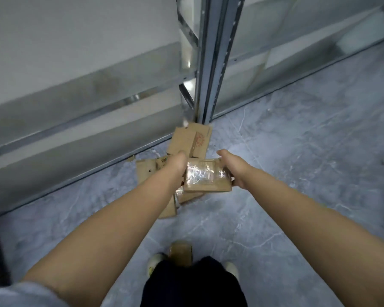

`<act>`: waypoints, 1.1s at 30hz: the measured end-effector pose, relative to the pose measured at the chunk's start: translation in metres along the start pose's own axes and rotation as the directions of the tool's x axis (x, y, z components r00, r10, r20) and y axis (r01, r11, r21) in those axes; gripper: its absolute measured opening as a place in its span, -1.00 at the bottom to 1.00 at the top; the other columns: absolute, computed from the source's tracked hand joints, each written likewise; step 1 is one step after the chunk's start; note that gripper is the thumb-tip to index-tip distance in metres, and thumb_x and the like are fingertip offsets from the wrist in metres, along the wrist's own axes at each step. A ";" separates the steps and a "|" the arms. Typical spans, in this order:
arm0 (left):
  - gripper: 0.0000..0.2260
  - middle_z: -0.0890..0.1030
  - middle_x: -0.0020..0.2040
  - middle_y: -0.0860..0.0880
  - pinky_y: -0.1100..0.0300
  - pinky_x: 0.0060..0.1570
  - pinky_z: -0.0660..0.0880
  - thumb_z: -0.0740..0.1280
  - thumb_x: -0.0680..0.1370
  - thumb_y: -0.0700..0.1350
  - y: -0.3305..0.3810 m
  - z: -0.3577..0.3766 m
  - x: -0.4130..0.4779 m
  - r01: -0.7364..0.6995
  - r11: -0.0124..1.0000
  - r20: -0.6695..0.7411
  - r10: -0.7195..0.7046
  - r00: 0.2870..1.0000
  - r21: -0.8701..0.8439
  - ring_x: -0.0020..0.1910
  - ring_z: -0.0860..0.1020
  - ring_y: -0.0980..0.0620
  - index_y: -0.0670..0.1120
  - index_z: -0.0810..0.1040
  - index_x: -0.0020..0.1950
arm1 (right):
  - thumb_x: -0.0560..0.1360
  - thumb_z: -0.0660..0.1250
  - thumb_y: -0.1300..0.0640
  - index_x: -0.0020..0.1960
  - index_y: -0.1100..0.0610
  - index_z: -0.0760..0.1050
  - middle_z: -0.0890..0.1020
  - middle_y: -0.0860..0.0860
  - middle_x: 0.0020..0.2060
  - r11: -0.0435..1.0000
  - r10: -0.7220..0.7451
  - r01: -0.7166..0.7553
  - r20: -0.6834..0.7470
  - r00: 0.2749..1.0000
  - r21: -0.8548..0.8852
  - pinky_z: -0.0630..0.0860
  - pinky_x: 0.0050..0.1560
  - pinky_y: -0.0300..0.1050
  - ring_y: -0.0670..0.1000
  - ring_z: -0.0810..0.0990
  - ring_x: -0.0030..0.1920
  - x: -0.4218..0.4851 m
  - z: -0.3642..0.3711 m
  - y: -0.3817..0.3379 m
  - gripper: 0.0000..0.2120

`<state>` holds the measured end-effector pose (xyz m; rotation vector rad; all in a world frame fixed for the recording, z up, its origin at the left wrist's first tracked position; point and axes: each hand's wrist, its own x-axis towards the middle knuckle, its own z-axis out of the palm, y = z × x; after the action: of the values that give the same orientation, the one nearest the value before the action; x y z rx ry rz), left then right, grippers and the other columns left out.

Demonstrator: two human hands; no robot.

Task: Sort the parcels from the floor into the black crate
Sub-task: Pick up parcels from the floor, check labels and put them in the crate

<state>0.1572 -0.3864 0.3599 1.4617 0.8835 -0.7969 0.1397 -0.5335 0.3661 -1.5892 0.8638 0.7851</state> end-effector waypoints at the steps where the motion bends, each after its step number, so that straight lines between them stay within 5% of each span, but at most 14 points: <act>1: -0.82 0.53 -0.23 -0.10 0.18 -0.22 0.44 0.14 0.56 -0.09 0.020 -0.004 -0.029 -0.032 0.999 -0.025 0.032 0.999 -0.034 -0.30 0.48 -0.06 -0.12 0.50 -0.07 | 0.52 0.13 -0.07 -0.20 0.06 0.47 0.52 0.00 -0.38 0.998 -0.059 0.062 -0.068 0.996 0.033 0.45 -0.25 -0.14 0.02 0.49 -0.32 -0.026 -0.005 -0.022 -0.74; 3: -0.82 0.45 -0.34 -0.09 0.20 -0.37 0.29 0.12 0.54 -0.25 0.062 -0.013 -0.084 -0.112 0.992 -0.062 0.109 0.992 -0.052 -0.44 0.35 -0.01 -0.14 0.48 -0.19 | 0.52 0.17 0.00 -0.18 0.06 0.49 0.52 0.01 -0.31 0.972 -0.191 0.213 -0.194 0.962 0.100 0.47 -0.17 -0.13 0.03 0.49 -0.29 -0.078 -0.018 -0.065 -0.79; 5: -0.81 0.45 -0.29 -0.14 0.14 -0.33 0.37 0.12 0.53 -0.34 0.106 -0.019 -0.136 -0.223 0.974 -0.069 0.219 0.973 -0.048 -0.40 0.37 -0.03 -0.19 0.50 -0.16 | 0.53 0.18 0.07 -0.07 0.02 0.56 0.57 -0.04 -0.23 0.916 -0.322 0.373 -0.279 0.904 0.150 0.49 -0.17 -0.17 -0.02 0.52 -0.24 -0.132 -0.032 -0.109 -0.83; 12: -0.82 0.58 -0.15 -0.02 0.17 -0.18 0.45 0.17 0.60 -0.03 0.232 -0.037 -0.311 -0.451 0.884 0.024 0.457 0.889 -0.127 -0.17 0.52 0.04 -0.07 0.53 0.03 | 0.50 0.27 0.16 0.14 0.08 0.53 0.60 -0.04 -0.07 0.665 -0.628 0.720 -0.373 0.683 0.199 0.59 -0.10 -0.11 -0.06 0.56 -0.13 -0.299 -0.072 -0.241 -0.77; 15: -0.66 0.57 -0.04 0.00 0.14 -0.20 0.46 0.08 0.61 0.14 0.264 -0.046 -0.371 -0.546 0.829 0.131 0.558 0.819 -0.117 -0.05 0.53 0.02 0.00 0.47 0.23 | 0.50 0.29 0.08 0.23 0.07 0.47 0.59 -0.02 0.03 0.579 -0.697 0.787 -0.372 0.613 0.212 0.58 -0.20 -0.19 -0.04 0.58 -0.04 -0.354 -0.078 -0.273 -0.69; 18: -0.58 0.61 -0.10 0.02 0.07 -0.10 0.52 0.10 0.56 0.26 0.281 -0.057 -0.412 -0.589 0.794 0.204 0.607 0.768 -0.150 -0.08 0.55 0.02 0.04 0.47 0.25 | 0.50 0.27 0.10 0.32 0.05 0.39 0.51 0.03 0.24 0.526 -0.745 0.832 -0.375 0.552 0.180 0.53 0.17 0.00 0.03 0.51 0.21 -0.389 -0.080 -0.291 -0.61; 22: -0.60 0.61 0.07 0.00 0.01 -0.06 0.55 0.30 0.54 0.06 0.293 -0.068 -0.439 -0.677 0.711 0.188 0.703 0.686 -0.190 0.00 0.58 0.01 0.02 0.35 0.35 | 0.50 0.27 0.08 0.36 0.03 0.32 0.50 0.00 0.26 0.476 -0.810 0.867 -0.312 0.497 0.145 0.53 0.17 0.04 0.03 0.52 0.20 -0.422 -0.081 -0.298 -0.56; 26: -0.62 0.63 0.00 0.02 0.01 -0.06 0.58 0.38 0.50 -0.07 0.297 -0.077 -0.456 -0.721 0.641 0.142 0.765 0.629 -0.261 -0.03 0.62 0.04 0.06 0.34 0.28 | 0.48 0.28 0.03 0.41 0.10 0.28 0.49 0.05 0.26 0.436 -0.846 0.890 -0.277 0.456 0.135 0.49 0.23 0.10 0.06 0.49 0.23 -0.442 -0.080 -0.304 -0.48; 30: -0.55 0.60 0.14 -0.04 0.16 -0.32 0.59 0.36 0.51 -0.19 0.296 -0.086 -0.470 -0.749 0.584 0.116 0.806 0.581 -0.313 -0.07 0.64 0.04 -0.06 0.30 0.36 | 0.47 0.23 0.01 0.37 0.04 0.31 0.51 0.05 0.20 0.426 -0.862 0.894 -0.240 0.447 0.135 0.55 0.00 -0.04 0.02 0.52 0.11 -0.456 -0.073 -0.306 -0.53; 33: -0.48 0.56 0.25 -0.06 0.19 -0.27 0.60 0.33 0.53 -0.23 0.291 -0.092 -0.480 -0.773 0.561 0.141 0.826 0.545 -0.297 0.02 0.62 0.04 -0.09 0.24 0.45 | 0.48 0.21 0.12 0.35 -0.01 0.31 0.49 0.01 0.21 0.389 -0.875 0.905 -0.239 0.422 0.173 0.52 -0.04 -0.10 0.00 0.52 0.11 -0.464 -0.069 -0.308 -0.57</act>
<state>0.1815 -0.3363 0.9265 1.3314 -0.0002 -0.1620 0.1688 -0.5057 0.9264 -1.5430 0.0452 -0.2364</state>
